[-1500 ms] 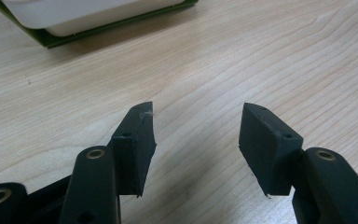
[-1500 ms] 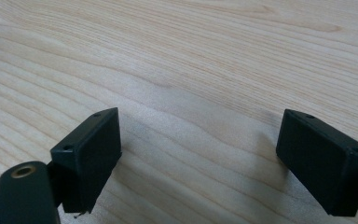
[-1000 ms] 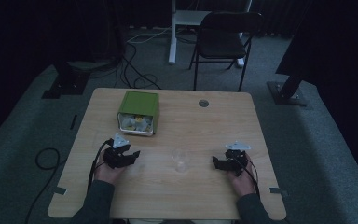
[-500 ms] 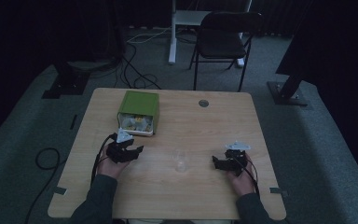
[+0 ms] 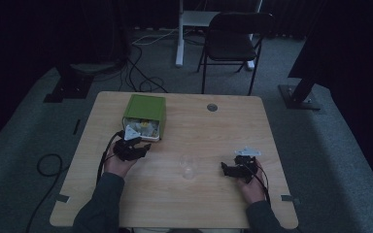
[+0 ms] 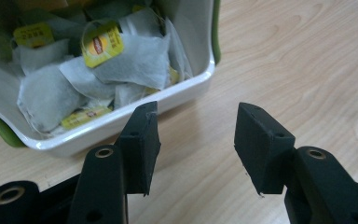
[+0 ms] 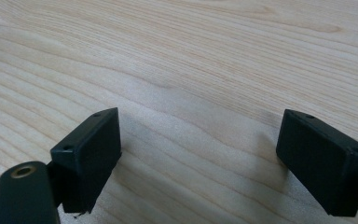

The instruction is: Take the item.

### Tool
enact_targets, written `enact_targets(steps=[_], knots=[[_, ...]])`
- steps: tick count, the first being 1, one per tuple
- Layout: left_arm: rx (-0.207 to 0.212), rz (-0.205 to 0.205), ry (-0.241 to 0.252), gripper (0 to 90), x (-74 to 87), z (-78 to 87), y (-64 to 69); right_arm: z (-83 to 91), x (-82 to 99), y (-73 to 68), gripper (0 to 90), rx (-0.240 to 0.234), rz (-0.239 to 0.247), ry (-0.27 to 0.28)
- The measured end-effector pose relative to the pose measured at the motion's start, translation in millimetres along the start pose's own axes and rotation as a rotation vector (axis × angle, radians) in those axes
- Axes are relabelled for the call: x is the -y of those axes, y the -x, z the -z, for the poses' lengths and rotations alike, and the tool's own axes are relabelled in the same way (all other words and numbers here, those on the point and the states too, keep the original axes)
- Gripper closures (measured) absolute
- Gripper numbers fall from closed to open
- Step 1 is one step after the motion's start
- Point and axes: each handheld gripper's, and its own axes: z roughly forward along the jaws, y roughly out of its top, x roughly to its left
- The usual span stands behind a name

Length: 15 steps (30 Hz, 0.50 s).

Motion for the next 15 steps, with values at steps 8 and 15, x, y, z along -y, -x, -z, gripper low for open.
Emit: enact_targets(steps=[8,15], knots=[[-0.016,-0.005,0.004,49.5,-8.0,-13.4,-7.9,-0.1,0.0,0.1,13.4,0.000,0.001,0.001],[0.013,0.016,0.012,45.3,-7.6,-23.6,-16.7,-0.1,0.0,0.0,13.4,0.000,0.001,0.001]])
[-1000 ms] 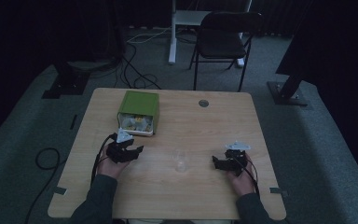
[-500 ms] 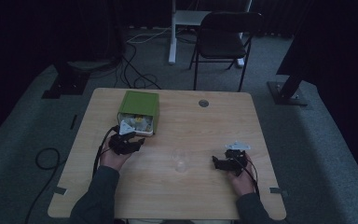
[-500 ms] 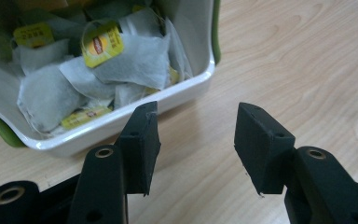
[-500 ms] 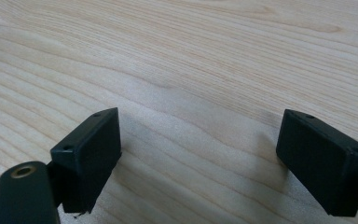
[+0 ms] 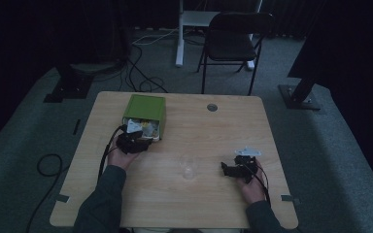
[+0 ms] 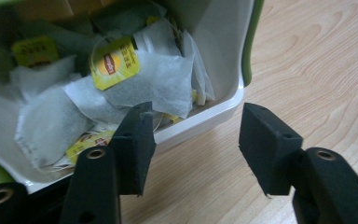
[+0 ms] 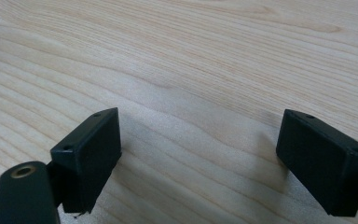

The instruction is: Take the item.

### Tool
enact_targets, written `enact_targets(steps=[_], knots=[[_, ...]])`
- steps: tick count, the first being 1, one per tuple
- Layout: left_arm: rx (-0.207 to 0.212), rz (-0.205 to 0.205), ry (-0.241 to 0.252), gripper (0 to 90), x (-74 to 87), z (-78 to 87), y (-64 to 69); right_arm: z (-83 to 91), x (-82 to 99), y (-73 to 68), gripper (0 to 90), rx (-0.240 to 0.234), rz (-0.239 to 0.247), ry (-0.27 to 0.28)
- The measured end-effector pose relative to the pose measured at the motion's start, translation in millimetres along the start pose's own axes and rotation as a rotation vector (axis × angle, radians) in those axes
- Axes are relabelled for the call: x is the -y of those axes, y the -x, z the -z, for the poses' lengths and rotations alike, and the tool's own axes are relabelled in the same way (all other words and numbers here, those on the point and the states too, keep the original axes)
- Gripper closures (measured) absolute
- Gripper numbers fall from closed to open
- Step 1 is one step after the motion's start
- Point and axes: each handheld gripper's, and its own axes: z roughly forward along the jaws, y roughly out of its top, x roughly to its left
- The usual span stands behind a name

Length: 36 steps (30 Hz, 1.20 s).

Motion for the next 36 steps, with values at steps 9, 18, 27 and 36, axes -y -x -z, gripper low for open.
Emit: enact_targets(steps=[9,18,27,36], knots=[[0.028,0.009,-0.005,40.5,-1.2,-9.0,-5.8,0.0,0.0,0.0,13.4,0.000,0.000,0.000],[0.059,0.009,-0.018,39.1,-2.4,-14.0,-9.8,0.0,0.0,0.0,13.4,0.000,0.000,0.000],[0.062,0.001,-0.033,39.4,0.2,-9.0,-7.0,0.0,0.0,0.0,13.4,0.000,0.000,0.000],[0.067,0.018,-0.010,41.8,16.2,6.4,1.7,0.1,0.0,-0.1,13.4,0.000,-0.001,-0.001]])
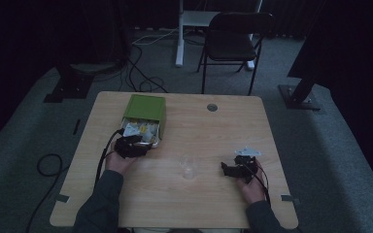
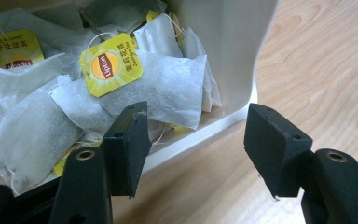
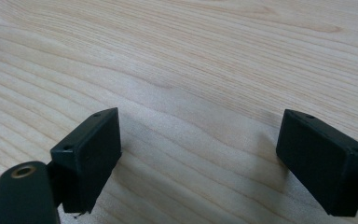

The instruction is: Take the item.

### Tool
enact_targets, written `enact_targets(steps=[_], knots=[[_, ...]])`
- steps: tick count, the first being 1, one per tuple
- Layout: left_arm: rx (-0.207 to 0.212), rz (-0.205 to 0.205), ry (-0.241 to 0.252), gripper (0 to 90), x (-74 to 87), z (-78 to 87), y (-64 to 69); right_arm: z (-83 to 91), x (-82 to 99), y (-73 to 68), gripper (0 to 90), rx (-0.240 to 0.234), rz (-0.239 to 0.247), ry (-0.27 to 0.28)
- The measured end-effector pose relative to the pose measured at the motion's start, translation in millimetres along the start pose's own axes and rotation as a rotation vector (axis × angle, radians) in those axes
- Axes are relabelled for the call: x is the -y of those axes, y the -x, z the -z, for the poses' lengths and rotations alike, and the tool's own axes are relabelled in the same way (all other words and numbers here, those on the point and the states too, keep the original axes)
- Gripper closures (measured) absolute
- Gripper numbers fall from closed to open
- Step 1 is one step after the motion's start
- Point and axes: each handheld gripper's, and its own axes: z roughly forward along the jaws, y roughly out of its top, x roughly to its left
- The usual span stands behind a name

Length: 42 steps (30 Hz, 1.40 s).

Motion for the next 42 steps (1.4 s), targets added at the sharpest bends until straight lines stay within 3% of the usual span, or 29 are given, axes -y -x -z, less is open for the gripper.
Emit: enact_targets(steps=[10,13,17,23,26,30,42], knots=[[-0.029,-0.009,0.003,45.7,9.8,5.6,6.7,0.0,0.0,0.1,13.4,0.000,0.001,0.000],[-0.053,-0.018,0.017,46.1,4.4,6.6,8.6,0.0,0.0,0.0,13.4,0.000,0.000,0.000],[-0.049,-0.015,0.025,47.7,-2.2,6.5,9.3,0.0,0.0,0.1,13.4,0.000,0.001,0.000],[-0.075,-0.021,0.035,49.6,-7.6,2.7,10.9,0.0,0.0,0.1,13.4,0.000,0.001,0.000],[-0.130,-0.019,0.028,51.6,-9.1,-1.9,11.4,0.0,0.0,0.1,13.4,0.000,0.001,0.000],[-0.151,-0.024,0.017,55.0,-9.7,-4.0,11.6,0.0,0.0,0.1,13.4,0.000,0.001,0.000],[-0.160,-0.031,-0.002,82.8,-9.1,-2.3,8.2,0.0,0.0,0.1,13.4,0.000,0.001,0.000]])
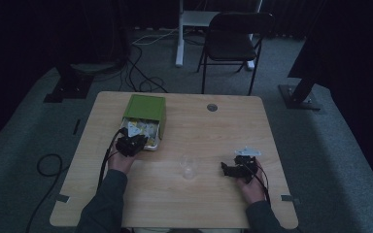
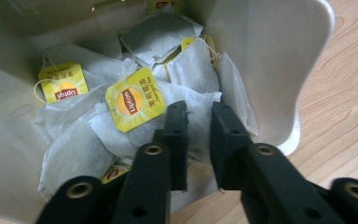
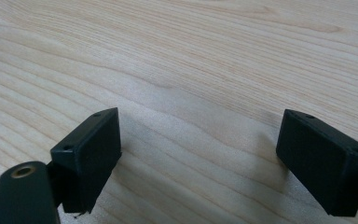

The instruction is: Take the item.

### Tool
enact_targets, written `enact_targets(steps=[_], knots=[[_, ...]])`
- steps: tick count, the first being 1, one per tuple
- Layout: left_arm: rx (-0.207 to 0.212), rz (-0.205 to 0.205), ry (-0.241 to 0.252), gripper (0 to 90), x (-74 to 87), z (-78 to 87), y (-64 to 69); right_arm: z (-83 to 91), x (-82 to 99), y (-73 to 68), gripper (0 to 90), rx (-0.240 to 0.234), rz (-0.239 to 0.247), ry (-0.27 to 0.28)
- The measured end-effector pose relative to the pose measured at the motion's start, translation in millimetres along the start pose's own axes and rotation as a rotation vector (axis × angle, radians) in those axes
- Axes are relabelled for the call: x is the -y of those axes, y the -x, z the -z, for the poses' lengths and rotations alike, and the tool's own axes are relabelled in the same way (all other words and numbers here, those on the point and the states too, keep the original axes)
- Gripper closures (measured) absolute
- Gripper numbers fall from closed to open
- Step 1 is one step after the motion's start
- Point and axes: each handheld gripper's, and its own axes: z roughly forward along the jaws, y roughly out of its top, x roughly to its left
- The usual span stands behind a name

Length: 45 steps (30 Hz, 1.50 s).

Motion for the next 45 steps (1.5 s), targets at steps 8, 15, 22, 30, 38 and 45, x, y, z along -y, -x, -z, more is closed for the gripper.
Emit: enact_targets(steps=[8,15,22,30,38,45], knots=[[-0.011,-0.023,-0.001,90.0,-0.4,5.3,2.8,0.0,0.0,0.0,13.4,0.000,0.000,0.000],[-0.026,-0.033,0.015,90.0,-0.1,13.7,2.5,0.0,0.0,0.0,13.4,0.000,0.000,0.000],[-0.029,-0.037,0.026,90.0,0.6,21.4,1.0,0.0,0.0,0.0,13.4,0.000,0.000,0.000],[-0.027,-0.042,0.045,90.0,-0.2,31.8,0.4,0.0,0.0,0.0,13.4,0.000,-0.001,0.000],[-0.026,-0.056,0.057,90.0,-2.1,39.9,1.5,0.0,0.0,-0.1,13.4,0.000,-0.001,0.000],[-0.023,-0.068,0.069,90.0,-5.3,47.4,2.4,0.0,0.0,-0.1,13.4,0.000,-0.001,0.000]])
